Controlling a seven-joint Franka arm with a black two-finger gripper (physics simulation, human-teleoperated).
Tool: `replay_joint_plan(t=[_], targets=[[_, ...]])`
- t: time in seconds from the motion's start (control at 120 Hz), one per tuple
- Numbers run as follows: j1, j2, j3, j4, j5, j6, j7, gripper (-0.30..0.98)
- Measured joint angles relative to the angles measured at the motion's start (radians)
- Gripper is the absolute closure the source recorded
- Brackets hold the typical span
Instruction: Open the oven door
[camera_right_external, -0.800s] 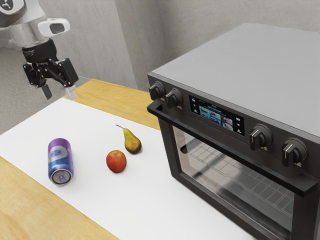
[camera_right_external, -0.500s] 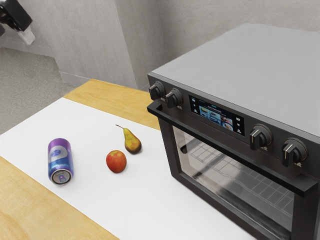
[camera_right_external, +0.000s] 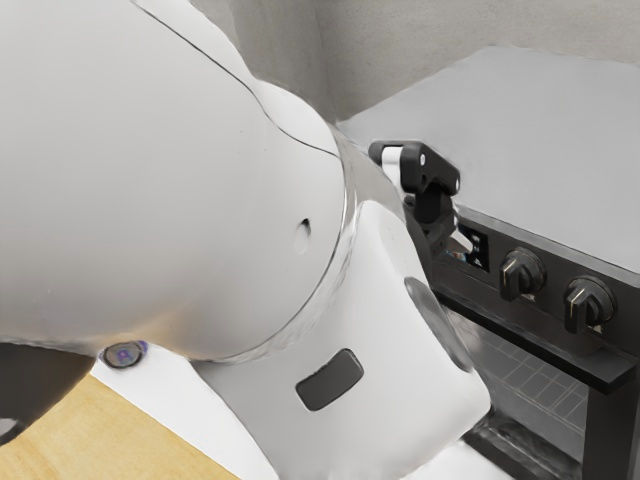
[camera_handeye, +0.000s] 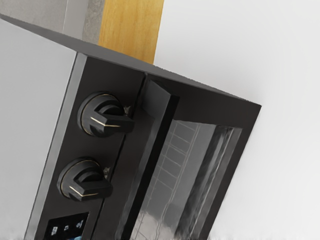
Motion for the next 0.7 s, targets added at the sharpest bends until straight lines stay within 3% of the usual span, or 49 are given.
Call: replay_joint_plan(t=[0.217,0.517,0.7], targets=[[0.053,-0.044,0.091,-0.117,-0.029,0.129,0.098,0.02],[0.327,-0.018,-0.007,-0.181,-0.164,0.311,0.261,0.02],[0.364,-0.004,-0.053,-0.235,-0.196,0.376,0.34,0.02]])
